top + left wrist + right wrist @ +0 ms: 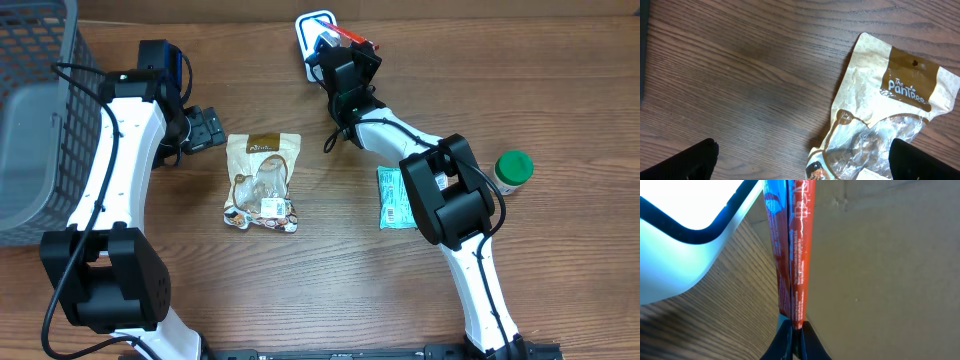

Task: Scan the item barcode
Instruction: 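Carry the red snack stick right toward the green jar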

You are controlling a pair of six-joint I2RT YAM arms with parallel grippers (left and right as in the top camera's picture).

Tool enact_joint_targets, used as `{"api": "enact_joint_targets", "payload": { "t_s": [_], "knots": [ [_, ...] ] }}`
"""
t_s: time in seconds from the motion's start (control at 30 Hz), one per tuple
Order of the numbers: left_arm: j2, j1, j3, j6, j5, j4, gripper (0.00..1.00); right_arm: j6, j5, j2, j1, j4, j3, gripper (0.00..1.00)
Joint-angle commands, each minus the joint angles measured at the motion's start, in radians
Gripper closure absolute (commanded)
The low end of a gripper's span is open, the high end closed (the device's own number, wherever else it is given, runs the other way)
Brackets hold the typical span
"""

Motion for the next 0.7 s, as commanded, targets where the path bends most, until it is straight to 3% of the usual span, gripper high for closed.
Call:
{"api": "enact_joint_targets", "payload": {
  "t_s": [0.0,0.2,0.4,0.67],
  "knots": [
    [-0.006,0.0,0.016,0.015,-0.005,0.003,0.0,0.015,0.015,0.003,0.003,0.0,0.005,0.96],
    [-0.006,0.0,0.016,0.015,-0.005,0.003,0.0,0.129,0.037,-0.046,0.04,-0.039,0.005,0.97],
    [-0.006,0.0,0.016,0.015,-0.005,0.003,0.0,0.277,0.037,-0.206,0.068,-0.203,0.005,0.97],
    [-0.006,0.0,0.016,0.015,-0.005,0.003,0.0,0.711,-0.093,-0.526,0.058,-0.69,0.005,0.97]
  ]
}}
